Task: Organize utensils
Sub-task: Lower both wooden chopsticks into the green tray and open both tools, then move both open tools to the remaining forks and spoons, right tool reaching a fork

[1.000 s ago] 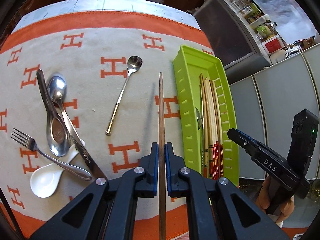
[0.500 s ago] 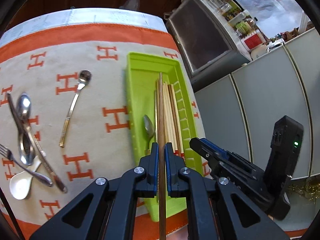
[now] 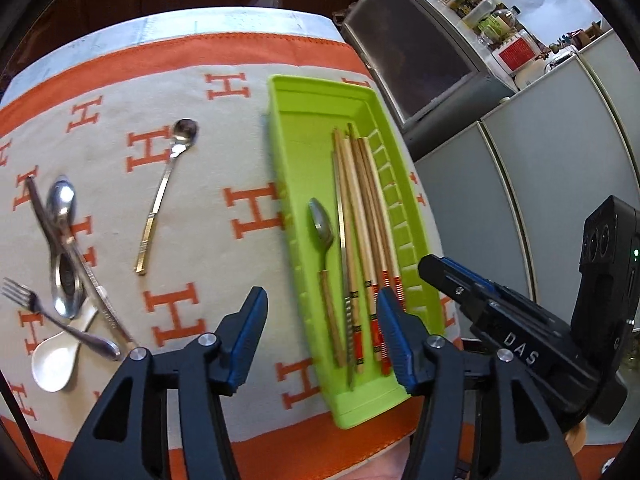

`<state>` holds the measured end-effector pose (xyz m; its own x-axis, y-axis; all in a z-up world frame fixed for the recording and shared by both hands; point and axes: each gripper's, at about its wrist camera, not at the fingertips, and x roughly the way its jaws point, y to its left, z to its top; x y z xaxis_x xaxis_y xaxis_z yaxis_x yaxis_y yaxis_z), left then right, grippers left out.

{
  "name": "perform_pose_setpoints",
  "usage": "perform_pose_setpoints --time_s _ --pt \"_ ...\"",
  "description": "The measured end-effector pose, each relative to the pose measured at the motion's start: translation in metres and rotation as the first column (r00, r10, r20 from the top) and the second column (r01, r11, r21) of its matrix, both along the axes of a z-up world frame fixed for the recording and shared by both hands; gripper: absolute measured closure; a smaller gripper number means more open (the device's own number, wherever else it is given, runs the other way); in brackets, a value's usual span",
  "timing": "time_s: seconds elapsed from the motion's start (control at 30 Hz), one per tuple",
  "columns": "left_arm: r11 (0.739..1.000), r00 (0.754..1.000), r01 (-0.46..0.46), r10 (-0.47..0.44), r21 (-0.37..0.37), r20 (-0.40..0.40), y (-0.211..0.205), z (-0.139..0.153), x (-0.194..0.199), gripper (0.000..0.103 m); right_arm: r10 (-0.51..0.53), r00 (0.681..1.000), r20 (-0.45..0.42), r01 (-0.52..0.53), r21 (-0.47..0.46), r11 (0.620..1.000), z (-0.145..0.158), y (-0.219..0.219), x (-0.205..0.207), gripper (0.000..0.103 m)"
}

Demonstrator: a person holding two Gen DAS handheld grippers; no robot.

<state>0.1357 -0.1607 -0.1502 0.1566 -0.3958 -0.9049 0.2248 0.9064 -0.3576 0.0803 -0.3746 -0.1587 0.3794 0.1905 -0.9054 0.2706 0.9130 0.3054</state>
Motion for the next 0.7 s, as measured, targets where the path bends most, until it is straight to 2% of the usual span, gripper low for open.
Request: perform_pose_setpoints --time_s 0.37,0.57,0.7 --pt "0.992 0.993 -0.110 0.107 0.057 0.053 0.079 -0.004 -0.035 0.047 0.084 0.996 -0.006 -0.084 -0.024 0.996 0.007 0.034 -0.005 0.080" --pt "0.978 0.978 -0.187 0.176 0.095 0.113 0.137 0.002 -0.065 0.046 0.117 0.993 -0.005 -0.117 -0.042 0.992 0.015 0.051 -0.008 0.080" --pt "0.963 0.965 -0.247 0.234 0.105 0.119 0.174 0.003 -0.076 0.045 0.153 0.988 0.002 -0.152 -0.052 0.987 0.022 0.068 -0.007 0.080"
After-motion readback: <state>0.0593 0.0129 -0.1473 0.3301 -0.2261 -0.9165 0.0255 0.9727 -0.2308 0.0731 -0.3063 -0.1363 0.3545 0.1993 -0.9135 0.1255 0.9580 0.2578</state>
